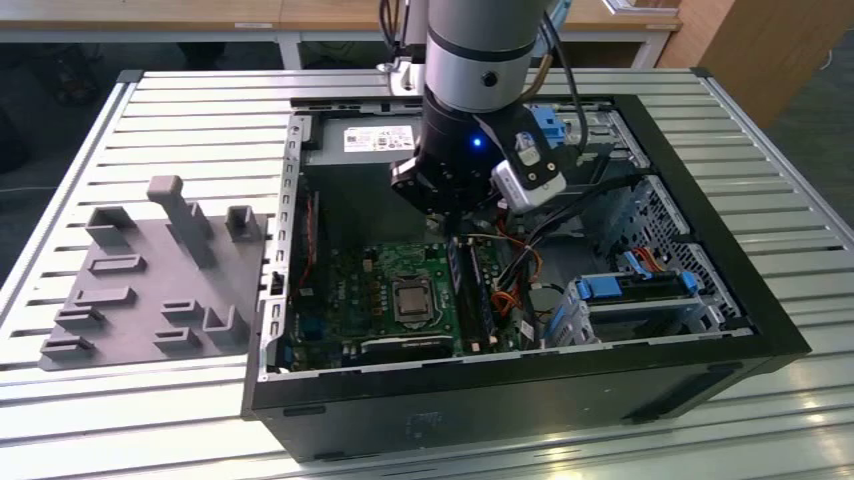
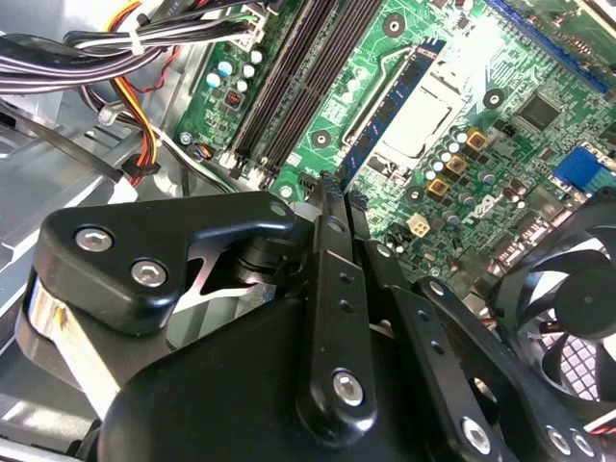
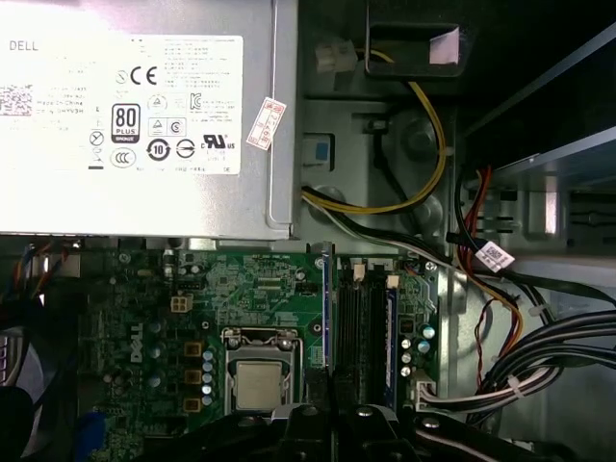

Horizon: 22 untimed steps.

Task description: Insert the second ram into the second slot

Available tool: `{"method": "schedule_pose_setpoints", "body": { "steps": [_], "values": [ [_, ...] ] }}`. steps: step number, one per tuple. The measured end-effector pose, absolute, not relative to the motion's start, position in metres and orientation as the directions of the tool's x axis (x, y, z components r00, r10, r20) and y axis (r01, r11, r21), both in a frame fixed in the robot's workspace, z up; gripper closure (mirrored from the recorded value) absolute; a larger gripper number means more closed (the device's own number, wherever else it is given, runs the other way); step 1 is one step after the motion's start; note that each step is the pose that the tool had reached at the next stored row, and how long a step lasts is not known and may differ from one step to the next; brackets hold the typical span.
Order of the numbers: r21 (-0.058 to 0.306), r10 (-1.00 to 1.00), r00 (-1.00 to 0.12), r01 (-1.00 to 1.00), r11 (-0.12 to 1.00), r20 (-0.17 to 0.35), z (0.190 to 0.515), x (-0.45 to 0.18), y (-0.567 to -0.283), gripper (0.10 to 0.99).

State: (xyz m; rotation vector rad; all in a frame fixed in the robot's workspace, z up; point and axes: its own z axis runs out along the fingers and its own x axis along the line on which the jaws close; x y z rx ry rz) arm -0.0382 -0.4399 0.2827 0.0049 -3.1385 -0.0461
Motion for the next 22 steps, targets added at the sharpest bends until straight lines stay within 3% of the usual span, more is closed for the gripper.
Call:
{"method": "schedule_pose_setpoints", "body": {
  "steps": [22],
  "values": [
    [0.029,-0.005,-1.0,-0.005,1.0,0.003,0.27,-0.038,-0.44,0.949]
  ]
}}
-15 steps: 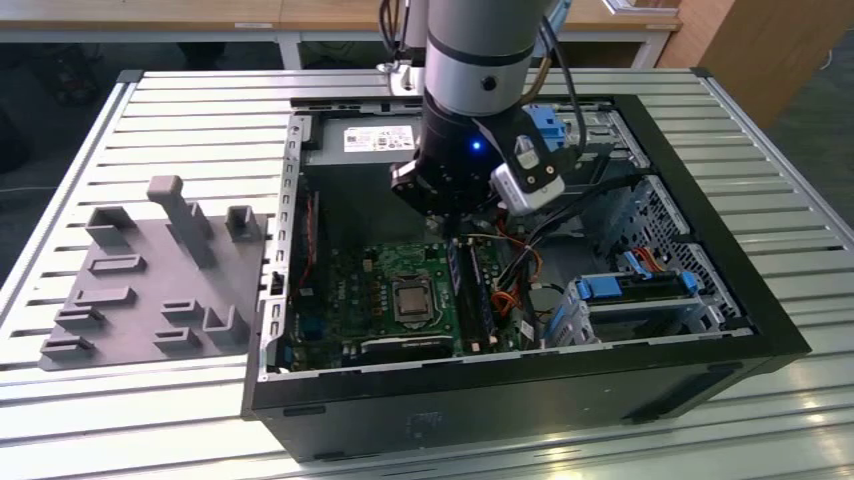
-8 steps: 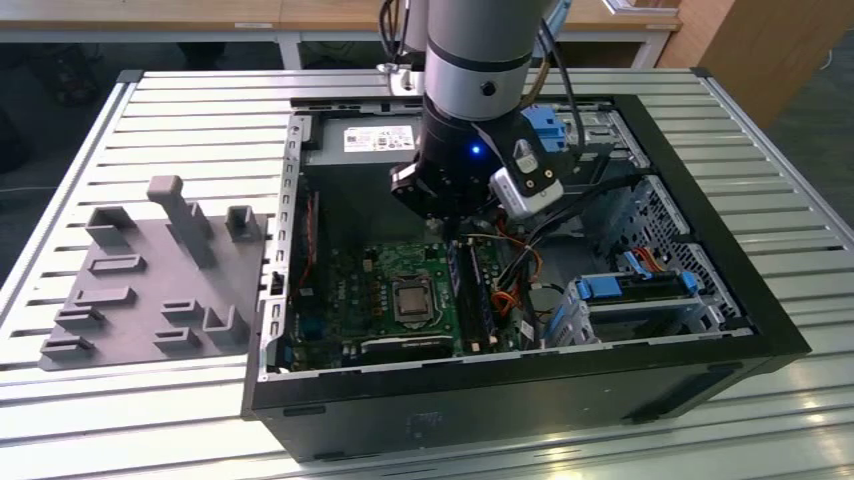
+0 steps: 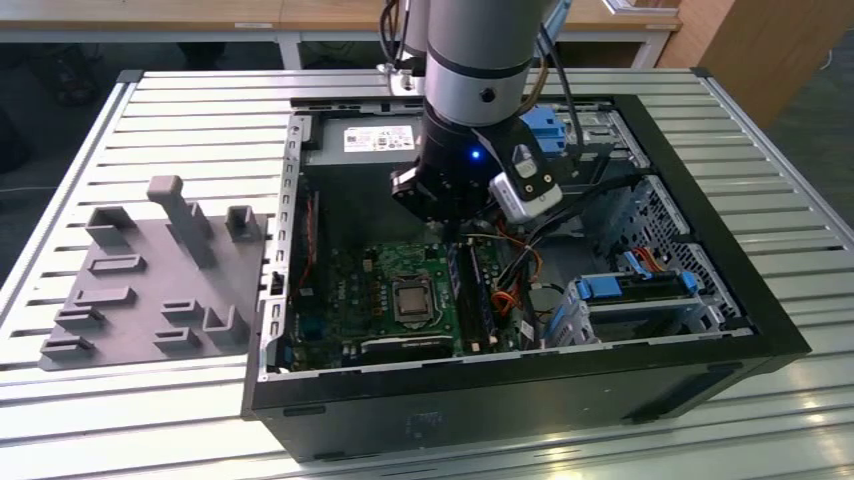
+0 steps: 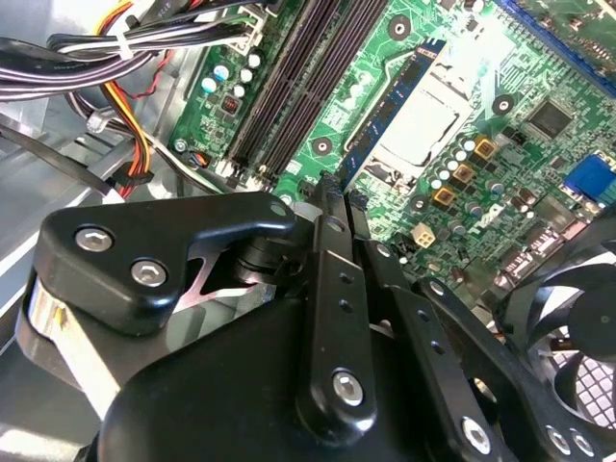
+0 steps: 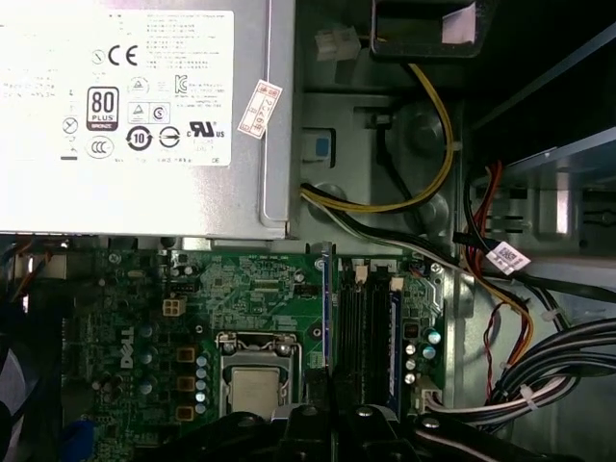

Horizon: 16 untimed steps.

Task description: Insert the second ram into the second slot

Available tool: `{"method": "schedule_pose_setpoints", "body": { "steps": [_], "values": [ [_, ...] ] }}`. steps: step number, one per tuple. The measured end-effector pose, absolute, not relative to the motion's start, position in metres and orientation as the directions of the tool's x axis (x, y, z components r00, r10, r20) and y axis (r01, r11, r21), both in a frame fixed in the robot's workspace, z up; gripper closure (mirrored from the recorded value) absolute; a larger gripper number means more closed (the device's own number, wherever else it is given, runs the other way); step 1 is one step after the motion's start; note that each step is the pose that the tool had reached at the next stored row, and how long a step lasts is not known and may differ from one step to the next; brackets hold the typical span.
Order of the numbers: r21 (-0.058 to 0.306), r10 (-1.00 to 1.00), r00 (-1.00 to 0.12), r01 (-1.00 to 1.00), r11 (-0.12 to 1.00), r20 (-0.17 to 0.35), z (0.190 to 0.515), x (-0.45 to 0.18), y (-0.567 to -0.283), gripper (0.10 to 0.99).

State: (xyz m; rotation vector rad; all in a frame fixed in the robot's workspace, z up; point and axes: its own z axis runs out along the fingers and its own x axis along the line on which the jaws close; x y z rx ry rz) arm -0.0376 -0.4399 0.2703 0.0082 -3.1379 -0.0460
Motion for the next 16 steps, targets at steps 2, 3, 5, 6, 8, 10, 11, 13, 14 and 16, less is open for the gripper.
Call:
{"method": "schedule_pose_setpoints", "body": {
  "steps": [2,3,5,6,8,10,11,13,14,16],
  "values": [
    [0.029,-0.005,-1.0,-0.005,1.0,0.003,0.2692,-0.0375,-0.4399,0.949],
    [0.029,-0.005,-1.0,-0.005,1.0,0.003,0.2687,-0.0375,-0.4399,0.949],
    [0.029,-0.005,-1.0,-0.005,1.0,0.003,0.2677,-0.0375,-0.44,0.949],
    [0.029,-0.005,-1.0,-0.005,1.0,0.003,0.2671,-0.0375,-0.4399,0.949],
    [0.029,-0.005,-1.0,-0.005,1.0,0.003,0.2658,-0.0375,-0.4399,0.949],
    [0.029,-0.005,-1.0,-0.005,1.0,0.003,0.2649,-0.0375,-0.44,0.949],
    [0.029,-0.005,-1.0,-0.005,1.0,0.003,0.2646,-0.0375,-0.44,0.949],
    [0.029,-0.005,-1.0,-0.005,1.0,0.004,0.2639,-0.0375,-0.4399,0.949],
    [0.029,-0.005,-1.0,-0.005,1.0,0.004,0.2635,-0.0375,-0.4399,0.949],
    [0.029,-0.005,-1.0,-0.005,1.0,0.005,0.2626,-0.0375,-0.4399,0.949]
  ]
}}
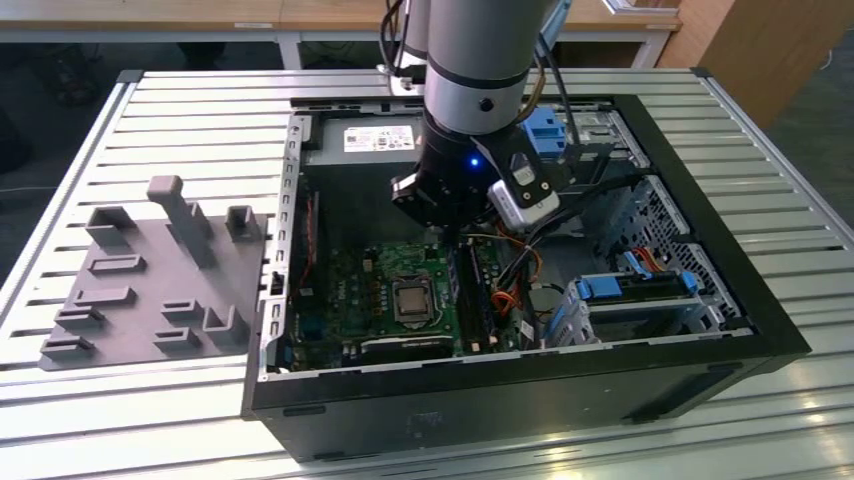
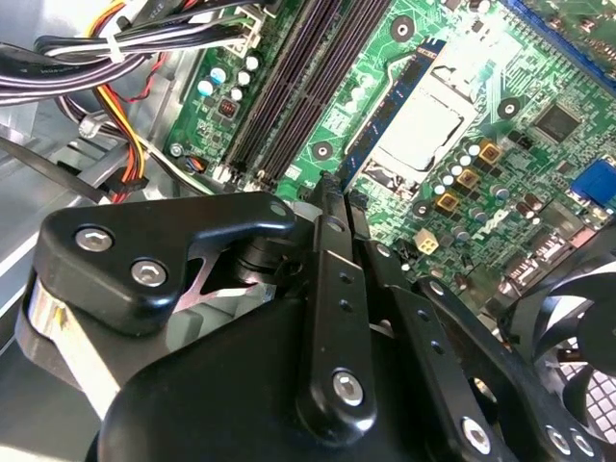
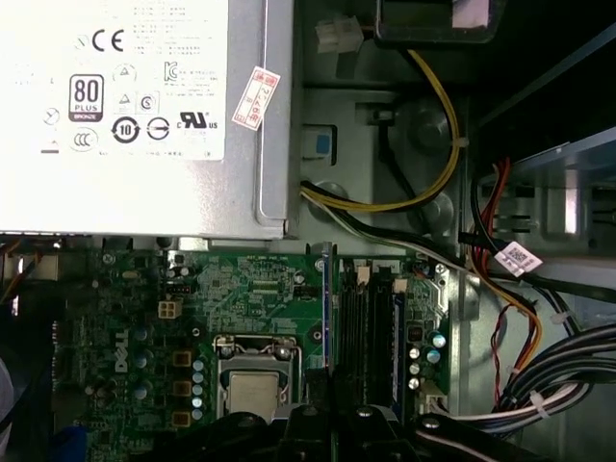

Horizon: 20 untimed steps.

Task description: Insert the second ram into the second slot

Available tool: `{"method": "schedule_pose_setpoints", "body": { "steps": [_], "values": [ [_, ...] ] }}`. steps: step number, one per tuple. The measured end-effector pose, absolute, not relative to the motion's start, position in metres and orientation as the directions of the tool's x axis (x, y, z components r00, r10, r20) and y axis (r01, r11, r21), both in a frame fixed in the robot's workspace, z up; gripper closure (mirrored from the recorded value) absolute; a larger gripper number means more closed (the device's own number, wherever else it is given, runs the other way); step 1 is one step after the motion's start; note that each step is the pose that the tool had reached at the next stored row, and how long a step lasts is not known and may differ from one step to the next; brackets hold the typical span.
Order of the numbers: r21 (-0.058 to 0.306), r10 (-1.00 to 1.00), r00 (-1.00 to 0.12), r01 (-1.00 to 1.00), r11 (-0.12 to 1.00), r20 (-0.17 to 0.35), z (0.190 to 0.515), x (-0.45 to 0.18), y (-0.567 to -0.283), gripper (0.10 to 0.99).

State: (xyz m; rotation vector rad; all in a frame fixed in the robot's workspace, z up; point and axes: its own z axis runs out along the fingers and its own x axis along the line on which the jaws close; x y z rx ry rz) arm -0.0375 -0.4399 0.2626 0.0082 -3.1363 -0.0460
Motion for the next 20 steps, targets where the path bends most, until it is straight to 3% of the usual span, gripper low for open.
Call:
{"method": "schedule_pose_setpoints", "body": {
  "steps": [20],
  "values": [
    [0.029,-0.005,-1.0,-0.005,1.0,0.002,0.2566,-0.039,-0.4399,0.949]
  ]
}}
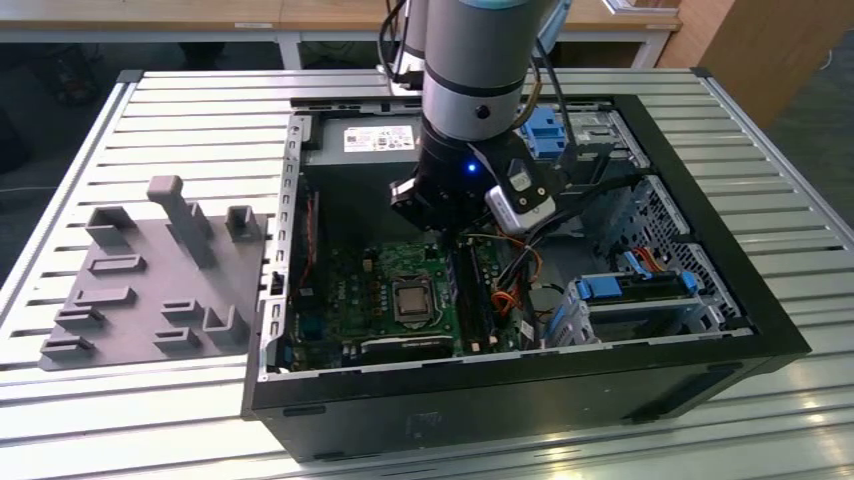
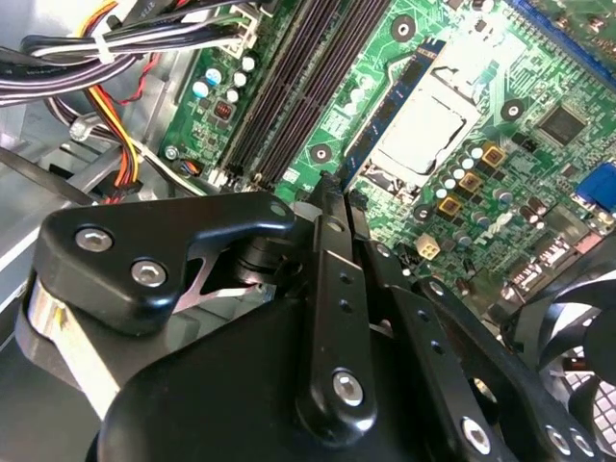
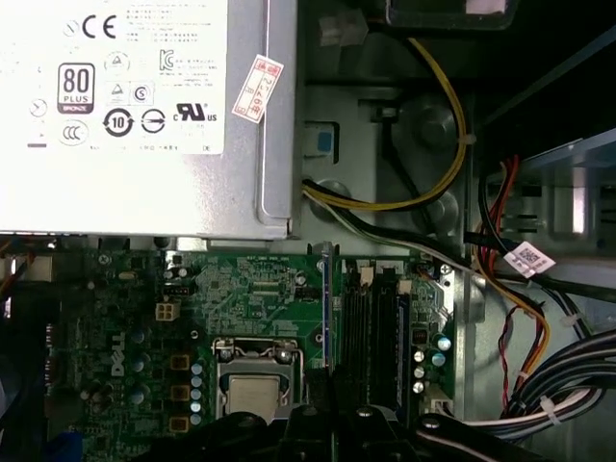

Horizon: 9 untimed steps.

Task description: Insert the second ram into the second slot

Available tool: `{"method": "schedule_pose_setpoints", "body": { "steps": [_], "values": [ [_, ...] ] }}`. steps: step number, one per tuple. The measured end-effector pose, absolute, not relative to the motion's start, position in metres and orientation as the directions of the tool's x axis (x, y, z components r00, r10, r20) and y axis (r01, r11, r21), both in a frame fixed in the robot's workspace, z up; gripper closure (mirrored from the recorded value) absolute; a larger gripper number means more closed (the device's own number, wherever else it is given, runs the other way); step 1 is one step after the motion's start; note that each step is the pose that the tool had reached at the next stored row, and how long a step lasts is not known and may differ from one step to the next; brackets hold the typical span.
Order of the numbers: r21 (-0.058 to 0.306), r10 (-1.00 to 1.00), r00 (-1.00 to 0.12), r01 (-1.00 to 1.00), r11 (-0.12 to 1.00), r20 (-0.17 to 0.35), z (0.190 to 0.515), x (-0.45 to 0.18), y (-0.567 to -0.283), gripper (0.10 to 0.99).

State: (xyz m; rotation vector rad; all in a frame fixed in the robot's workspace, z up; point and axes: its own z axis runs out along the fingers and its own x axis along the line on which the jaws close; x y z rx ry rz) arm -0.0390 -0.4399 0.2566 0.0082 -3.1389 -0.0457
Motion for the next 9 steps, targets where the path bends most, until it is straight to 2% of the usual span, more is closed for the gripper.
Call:
{"method": "schedule_pose_setpoints", "body": {
  "steps": [9],
  "values": [
    [0.03,-0.005,-1.0,-0.005,1.0,0.002,0.2553,-0.0391,-0.4462,0.949]
  ]
}}
